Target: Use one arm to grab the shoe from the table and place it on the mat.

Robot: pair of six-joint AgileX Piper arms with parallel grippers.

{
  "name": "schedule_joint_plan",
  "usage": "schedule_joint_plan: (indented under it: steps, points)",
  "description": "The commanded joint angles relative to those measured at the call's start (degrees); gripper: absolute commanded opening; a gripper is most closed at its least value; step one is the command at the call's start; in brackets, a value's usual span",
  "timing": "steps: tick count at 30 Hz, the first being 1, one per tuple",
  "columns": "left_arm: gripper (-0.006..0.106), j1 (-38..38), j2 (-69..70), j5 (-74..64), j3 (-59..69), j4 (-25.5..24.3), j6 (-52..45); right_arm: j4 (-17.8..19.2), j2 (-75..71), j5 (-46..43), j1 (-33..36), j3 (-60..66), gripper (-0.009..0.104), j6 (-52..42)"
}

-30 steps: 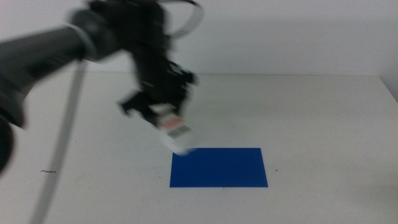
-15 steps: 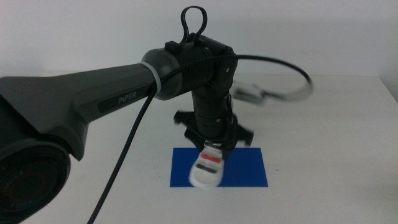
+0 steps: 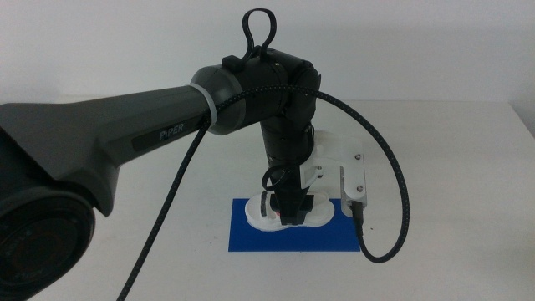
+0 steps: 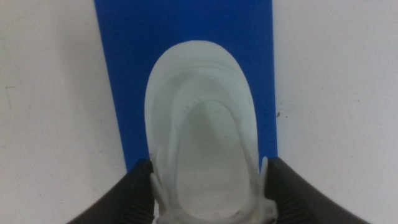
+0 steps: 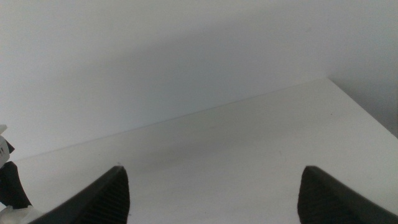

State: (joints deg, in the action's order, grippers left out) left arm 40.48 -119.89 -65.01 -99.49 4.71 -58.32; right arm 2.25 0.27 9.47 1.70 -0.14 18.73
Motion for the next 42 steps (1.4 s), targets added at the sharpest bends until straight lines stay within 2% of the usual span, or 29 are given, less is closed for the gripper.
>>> schedule_joint_plan:
  steps: [1,9,14,16,24,25,30,34,35,39,42]
  points:
    - [-0.002,0.1,0.2,0.3,0.0,0.8,-0.9,0.3,-0.3,-0.5,0.1,0.1,0.079,-0.3]
    - [0.001,0.1,-1.0,6.0,1.6,0.8,-0.6,0.3,-0.3,-0.5,0.1,0.1,0.079,-0.3]
    - [0.014,0.1,-2.5,6.2,1.6,1.3,-0.8,0.3,-0.3,-0.5,0.1,0.1,0.079,-0.3]
    - [0.025,0.1,-2.7,6.1,1.6,1.5,-1.4,0.3,-0.3,-0.5,0.1,0.1,0.079,-0.3]
    - [0.09,0.1,-2.7,7.8,1.6,3.1,-3.4,0.3,-0.3,-0.5,0.1,0.1,0.079,-0.3]
    - [0.094,0.1,-2.6,7.8,1.6,3.1,-3.4,0.3,-0.3,-0.5,0.1,0.1,0.079,-0.3]
    - [0.094,-0.1,1.4,2.6,-1.8,1.7,-2.4,0.3,-0.3,-0.5,0.1,0.1,0.079,-0.3]
    - [0.094,-2.7,11.1,2.0,-5.7,2.5,5.4,0.3,-0.3,-0.5,0.1,0.1,0.079,-0.3]
    - [0.094,-4.0,14.5,3.3,-5.7,4.4,7.9,0.3,-0.3,-0.5,0.1,0.1,0.079,-0.3]
    - [0.094,-10.8,27.3,7.4,0.4,18.2,10.9,0.3,-0.3,-0.5,0.1,0.1,0.079,-0.3]
    - [0.094,-15.6,38.5,14.6,12.3,19.8,14.6,0.3,-0.3,-0.5,0.1,0.1,0.079,-0.3]
